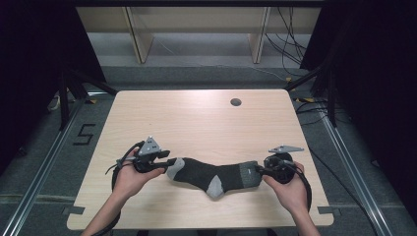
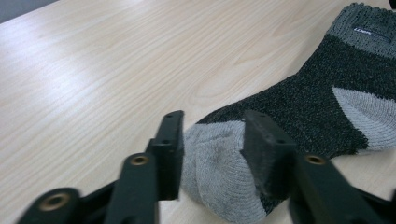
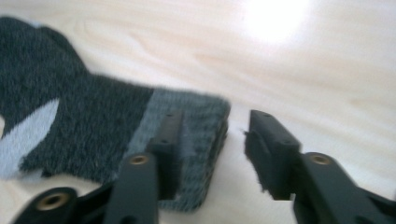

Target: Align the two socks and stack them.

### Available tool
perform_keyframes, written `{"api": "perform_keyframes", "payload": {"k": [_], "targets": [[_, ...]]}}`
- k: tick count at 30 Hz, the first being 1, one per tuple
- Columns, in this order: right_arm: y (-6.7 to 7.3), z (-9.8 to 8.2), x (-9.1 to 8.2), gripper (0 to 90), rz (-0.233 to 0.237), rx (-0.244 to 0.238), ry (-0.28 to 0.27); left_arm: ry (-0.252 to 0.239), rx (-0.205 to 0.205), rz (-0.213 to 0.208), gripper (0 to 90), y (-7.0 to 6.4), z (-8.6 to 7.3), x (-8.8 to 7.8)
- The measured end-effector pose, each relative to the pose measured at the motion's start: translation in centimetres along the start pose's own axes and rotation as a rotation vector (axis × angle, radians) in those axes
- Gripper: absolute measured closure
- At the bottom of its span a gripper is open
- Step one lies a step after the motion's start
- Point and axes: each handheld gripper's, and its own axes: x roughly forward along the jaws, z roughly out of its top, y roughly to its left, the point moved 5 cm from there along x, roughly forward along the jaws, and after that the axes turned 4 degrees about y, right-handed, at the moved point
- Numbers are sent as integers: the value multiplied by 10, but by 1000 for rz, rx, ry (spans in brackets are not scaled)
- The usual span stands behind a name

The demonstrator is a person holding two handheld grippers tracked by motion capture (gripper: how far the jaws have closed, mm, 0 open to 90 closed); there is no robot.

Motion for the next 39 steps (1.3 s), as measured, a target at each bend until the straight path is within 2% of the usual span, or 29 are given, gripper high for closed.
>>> {"api": "perform_keyframes", "payload": {"k": [1,2,3,4,5,6,7,8,9,10,11,13,14,15,17,18,19,20,24,28,31,32,33,35,36,37,38,39], "targets": [[-1,2,0,668,8,-30,-2,8,6,-2,657,-2,-1,3],[2,3,1,702,12,-10,-1,25,18,-9,677,-3,-4,7],[1,4,3,723,5,-39,3,33,20,-16,687,-5,-5,11],[0,4,5,735,13,-50,30,42,21,-13,699,-6,-8,15],[0,5,8,740,5,-75,26,55,27,-18,703,-6,-10,18],[2,3,10,742,12,-58,52,60,24,-22,705,-6,-11,21],[2,3,13,742,3,-69,56,66,22,-16,710,-6,-13,24],[4,1,16,743,11,-44,72,84,38,-14,710,-4,-14,25],[3,0,18,742,32,-59,90,87,33,-11,710,-4,-15,26],[1,-1,20,742,28,-81,87,91,36,-9,710,-3,-15,27],[0,-2,22,742,-20,-66,90,99,44,-2,709,-3,-16,28],[0,-4,24,742,19,-65,94,114,54,4,705,-3,-17,30],[-3,-4,25,742,4,-85,83,118,56,11,703,-2,-17,31],[-5,-5,26,743,-30,-85,88,134,75,30,702,-2,-18,31],[-5,-6,27,745,0,-90,72,155,106,49,701,-2,-21,35],[-5,-6,27,746,0,-94,84,158,104,51,704,-2,-22,36],[-4,-7,27,746,-4,-70,92,161,100,52,705,-2,-22,38],[-3,-7,29,748,-1,-65,69,160,93,58,705,-2,-23,39],[-6,-8,28,749,-13,-79,98,160,82,67,704,-1,-25,41],[-6,-9,29,747,-6,-78,85,157,67,77,661,1,-25,40],[-5,-9,30,740,0,-73,84,152,61,54,673,2,-26,40],[-6,-8,29,733,-1,-86,89,149,59,49,691,2,-26,40],[-6,-8,29,716,-1,-87,86,153,66,53,699,2,-27,40],[-5,-9,29,668,1,-43,93,152,71,49,706,1,-27,41],[-7,-9,29,642,-6,-53,95,154,72,50,708,1,-26,41],[-9,-9,28,627,-34,-43,91,155,73,50,712,1,-26,41],[-8,-8,27,624,-7,-35,83,160,75,43,722,1,-27,42],[-8,-9,28,638,-4,-32,81,161,71,47,735,0,-27,42]]}}
